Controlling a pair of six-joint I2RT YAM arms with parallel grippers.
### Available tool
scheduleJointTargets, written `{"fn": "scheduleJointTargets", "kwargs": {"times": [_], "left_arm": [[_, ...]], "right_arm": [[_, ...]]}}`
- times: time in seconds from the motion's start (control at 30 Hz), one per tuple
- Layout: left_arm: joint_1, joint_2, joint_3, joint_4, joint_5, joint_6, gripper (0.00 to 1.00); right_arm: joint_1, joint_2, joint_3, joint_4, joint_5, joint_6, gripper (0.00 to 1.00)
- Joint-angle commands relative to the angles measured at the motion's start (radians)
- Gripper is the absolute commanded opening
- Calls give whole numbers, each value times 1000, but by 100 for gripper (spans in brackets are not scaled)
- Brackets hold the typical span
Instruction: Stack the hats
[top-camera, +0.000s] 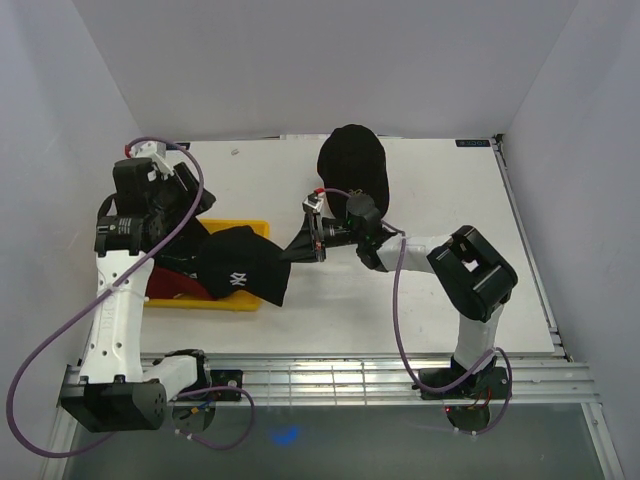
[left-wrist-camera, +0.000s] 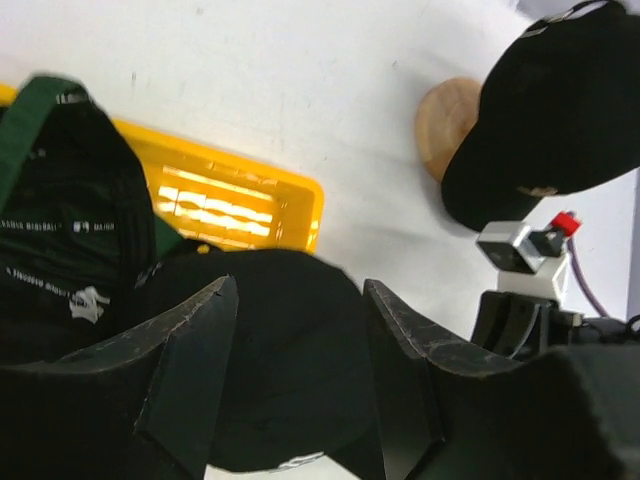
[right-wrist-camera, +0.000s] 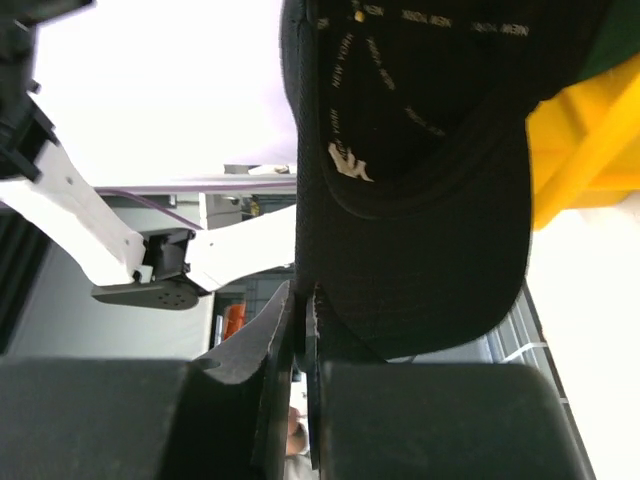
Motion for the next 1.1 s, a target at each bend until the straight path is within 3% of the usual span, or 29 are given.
{"fn": "scheduleJointTargets", "kwargs": {"times": [0.0,0.1,0.37,0.43,0.57,0.7,0.83,1.07], "left_arm": [[-19,-36,-89,-12,-39,0,63],[-62,-53,-190,26,-59,-13,60],[-136,-50,-321,82,-108,-56,47],[-142,-48,-344,89,-116,-59,45],[-143,-48,-370,103,-125,-59,44],[-145,-47,-385,117,-117,-68,43],[-148,-45,-387,123,-117,-71,42],[-153,-44,-387,126,-120,-76,42]], "right_arm": [[-5,17,-14,177,1,94,8],[-7,28,-8,87,32,24,15],[-11,42,45,-169,167,-194,50],[-11,36,45,-238,198,-226,54],[-10,-33,21,-435,363,-352,66],[-10,-87,-45,-524,458,-355,73],[-2,-160,-149,-423,500,-300,76],[62,-269,-189,-430,587,-254,78]]}}
